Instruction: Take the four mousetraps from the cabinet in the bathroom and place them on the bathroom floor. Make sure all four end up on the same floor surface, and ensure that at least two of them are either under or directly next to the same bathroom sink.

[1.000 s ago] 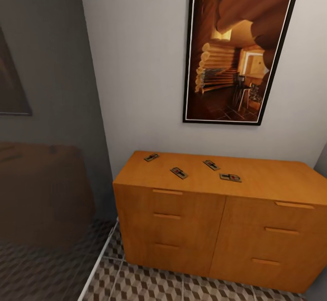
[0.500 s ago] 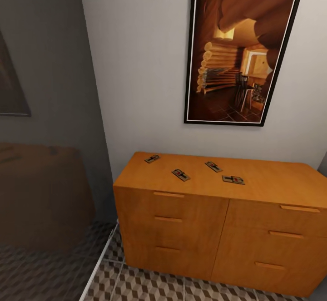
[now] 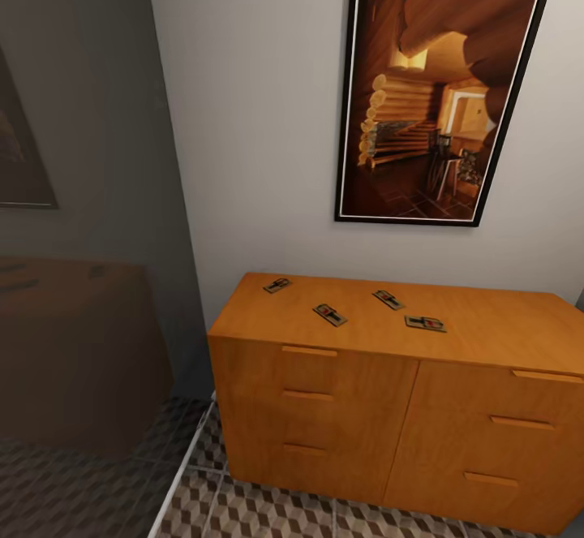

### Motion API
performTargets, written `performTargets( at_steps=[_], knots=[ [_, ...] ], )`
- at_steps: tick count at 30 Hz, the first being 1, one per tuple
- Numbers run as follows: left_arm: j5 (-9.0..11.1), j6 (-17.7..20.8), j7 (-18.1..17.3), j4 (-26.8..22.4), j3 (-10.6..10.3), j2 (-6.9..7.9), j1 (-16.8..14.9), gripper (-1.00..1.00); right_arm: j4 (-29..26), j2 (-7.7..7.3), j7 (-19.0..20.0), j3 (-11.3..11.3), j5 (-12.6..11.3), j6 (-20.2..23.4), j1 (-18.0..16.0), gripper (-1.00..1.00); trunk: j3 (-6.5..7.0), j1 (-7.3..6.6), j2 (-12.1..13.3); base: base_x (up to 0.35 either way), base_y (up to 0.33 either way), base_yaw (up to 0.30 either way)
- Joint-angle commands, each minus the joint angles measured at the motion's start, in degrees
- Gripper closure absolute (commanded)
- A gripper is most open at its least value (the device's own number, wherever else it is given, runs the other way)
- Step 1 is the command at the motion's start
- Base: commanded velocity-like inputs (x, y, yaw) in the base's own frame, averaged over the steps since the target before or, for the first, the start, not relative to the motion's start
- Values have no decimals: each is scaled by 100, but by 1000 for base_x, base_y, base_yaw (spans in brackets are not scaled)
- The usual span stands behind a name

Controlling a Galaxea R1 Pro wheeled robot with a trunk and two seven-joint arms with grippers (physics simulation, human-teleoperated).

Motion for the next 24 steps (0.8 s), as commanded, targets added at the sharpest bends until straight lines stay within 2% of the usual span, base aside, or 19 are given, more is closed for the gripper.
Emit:
performTargets(
  at_steps=[1,11,24],
  knots=[
    [-7,-19,4,4,-35,1,-3,-100,-1,-2,20,-8,-3,-12,-1,-100,-5,0,-3,76,78,0],
    [-7,-22,4,4,-35,2,-3,-100,-1,-8,20,-8,-3,-12,-1,-100,-5,0,-3,151,126,-37],
    [-7,-23,5,4,-36,1,-3,-100,0,-10,20,-8,-5,-7,-1,-100,-5,0,-3,144,41,-210]
  ],
)
